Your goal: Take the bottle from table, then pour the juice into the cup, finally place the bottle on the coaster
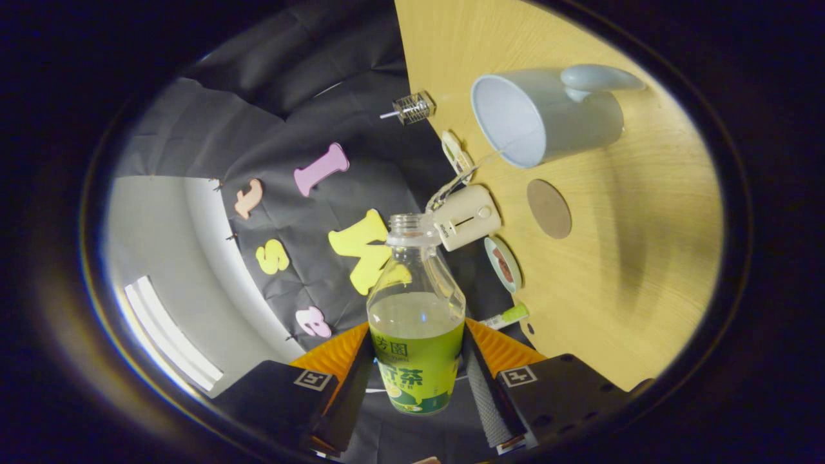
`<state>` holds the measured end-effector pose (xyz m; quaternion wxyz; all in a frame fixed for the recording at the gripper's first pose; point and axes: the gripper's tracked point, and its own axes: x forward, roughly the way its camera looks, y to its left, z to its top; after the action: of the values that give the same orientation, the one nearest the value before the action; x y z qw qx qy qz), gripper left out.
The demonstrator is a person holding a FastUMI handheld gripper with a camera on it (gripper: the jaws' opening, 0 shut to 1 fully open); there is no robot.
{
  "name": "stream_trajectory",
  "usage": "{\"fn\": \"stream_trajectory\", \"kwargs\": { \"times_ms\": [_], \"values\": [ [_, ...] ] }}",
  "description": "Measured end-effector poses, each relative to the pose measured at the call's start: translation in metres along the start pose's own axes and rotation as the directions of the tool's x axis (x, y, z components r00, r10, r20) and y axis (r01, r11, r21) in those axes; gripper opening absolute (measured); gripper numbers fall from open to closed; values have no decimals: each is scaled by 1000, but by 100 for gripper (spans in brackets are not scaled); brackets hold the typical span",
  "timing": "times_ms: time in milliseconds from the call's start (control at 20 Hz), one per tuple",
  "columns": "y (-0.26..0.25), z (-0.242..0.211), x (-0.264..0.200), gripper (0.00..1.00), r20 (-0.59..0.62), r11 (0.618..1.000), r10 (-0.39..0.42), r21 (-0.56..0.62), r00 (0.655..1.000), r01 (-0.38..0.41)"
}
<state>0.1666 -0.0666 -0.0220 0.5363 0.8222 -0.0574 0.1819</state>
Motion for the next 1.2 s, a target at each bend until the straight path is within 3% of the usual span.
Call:
{"fn": "stream_trajectory", "kwargs": {
  "times_ms": [600,1200],
  "values": [
    [8,6,3,79,6,999,7,46,1000,-7],
    [18,17,0,79,22,985,38,168,999,-41]
  ]
}}
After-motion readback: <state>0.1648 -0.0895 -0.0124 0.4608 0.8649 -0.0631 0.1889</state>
